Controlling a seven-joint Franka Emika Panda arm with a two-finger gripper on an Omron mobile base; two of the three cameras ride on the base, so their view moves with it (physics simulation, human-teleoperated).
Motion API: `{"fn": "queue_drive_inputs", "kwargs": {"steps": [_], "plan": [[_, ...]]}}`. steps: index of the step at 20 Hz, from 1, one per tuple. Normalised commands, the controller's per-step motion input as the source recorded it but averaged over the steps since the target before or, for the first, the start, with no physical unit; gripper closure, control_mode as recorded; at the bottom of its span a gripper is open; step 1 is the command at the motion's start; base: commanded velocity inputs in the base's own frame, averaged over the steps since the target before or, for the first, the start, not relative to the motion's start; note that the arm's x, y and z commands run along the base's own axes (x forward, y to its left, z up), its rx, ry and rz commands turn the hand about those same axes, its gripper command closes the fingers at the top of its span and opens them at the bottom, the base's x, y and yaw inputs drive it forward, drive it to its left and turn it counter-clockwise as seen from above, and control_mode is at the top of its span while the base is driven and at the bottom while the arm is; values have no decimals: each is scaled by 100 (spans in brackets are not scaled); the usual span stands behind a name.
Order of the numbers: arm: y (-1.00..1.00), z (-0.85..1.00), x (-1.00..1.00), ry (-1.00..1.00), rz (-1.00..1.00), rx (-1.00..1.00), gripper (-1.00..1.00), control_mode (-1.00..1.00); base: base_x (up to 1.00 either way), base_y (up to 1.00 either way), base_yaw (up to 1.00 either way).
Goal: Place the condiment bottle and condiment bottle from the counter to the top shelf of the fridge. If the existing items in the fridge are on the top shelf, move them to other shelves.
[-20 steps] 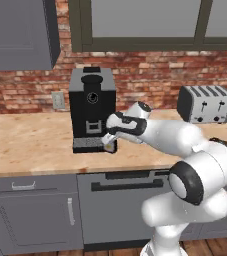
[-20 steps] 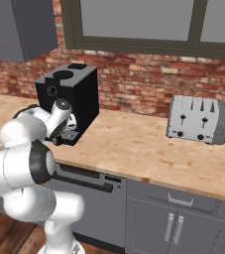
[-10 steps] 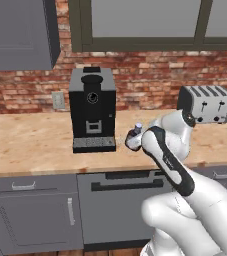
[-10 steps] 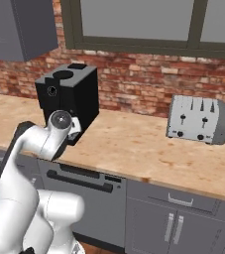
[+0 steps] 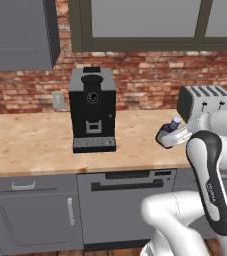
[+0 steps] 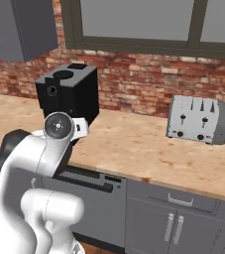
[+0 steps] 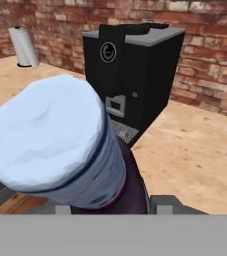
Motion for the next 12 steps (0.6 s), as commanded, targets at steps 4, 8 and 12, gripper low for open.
{"fn": "queue_drive_inputs", "kwargs": {"steps": [4,8,12], "plan": [[-53,100,-98,15,-7,0,100,-100,0,0,0],[-38,80,-88,15,-6,0,100,-100,0,0,0],[-8,32,-64,12,-4,0,100,-100,0,0,0]]}}
